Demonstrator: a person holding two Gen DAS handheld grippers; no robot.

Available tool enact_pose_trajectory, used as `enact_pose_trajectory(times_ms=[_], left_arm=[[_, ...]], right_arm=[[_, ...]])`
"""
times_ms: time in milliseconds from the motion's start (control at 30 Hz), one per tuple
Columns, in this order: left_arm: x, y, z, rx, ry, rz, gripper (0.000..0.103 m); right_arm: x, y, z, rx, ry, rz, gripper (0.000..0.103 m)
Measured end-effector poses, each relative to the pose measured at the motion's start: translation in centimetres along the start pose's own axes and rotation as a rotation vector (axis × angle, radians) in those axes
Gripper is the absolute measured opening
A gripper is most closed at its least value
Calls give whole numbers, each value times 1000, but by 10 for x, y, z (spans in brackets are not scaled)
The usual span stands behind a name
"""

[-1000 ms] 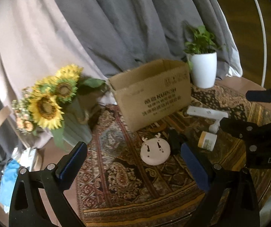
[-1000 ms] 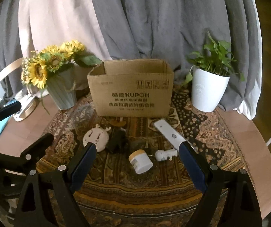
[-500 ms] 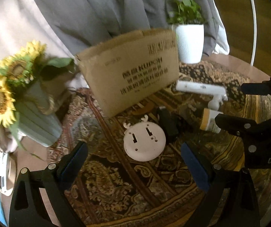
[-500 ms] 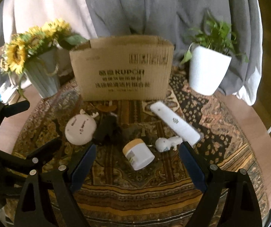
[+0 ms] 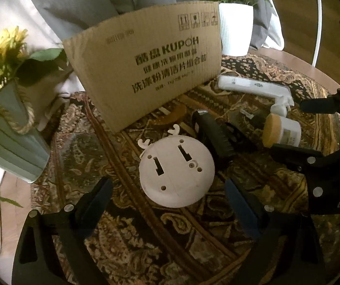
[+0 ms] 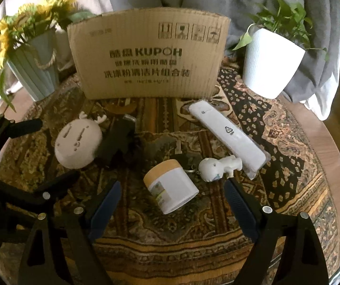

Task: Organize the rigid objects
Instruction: 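Grasp the white antlered disc with the left tool while the right tool grasps the yellow-lidded white jar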

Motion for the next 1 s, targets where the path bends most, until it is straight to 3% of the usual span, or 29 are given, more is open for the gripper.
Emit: enact_pose_trajectory(times_ms=[567,800,1000], left_arm=[[-10,3,29,44,6,11,93],[-12,-1,33,86,-5,22,75],[-12,-2,31,84,5,-7,74]], right_arm=[[-4,0,29,-31,80,-13,70],[-3,2,33,-42,88,-23,55],[-2,1,33,-56,86,-22,55]])
Point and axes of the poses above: each gripper's, at about its wrist camera, not at the fingertips, and z roughly the way its jaws point, y to its left, x to its underside, the point moved 6 cm from there along z, roughly the way its jaws point, and after that the axes turned 8 degrees about y, right-handed, at the moved point
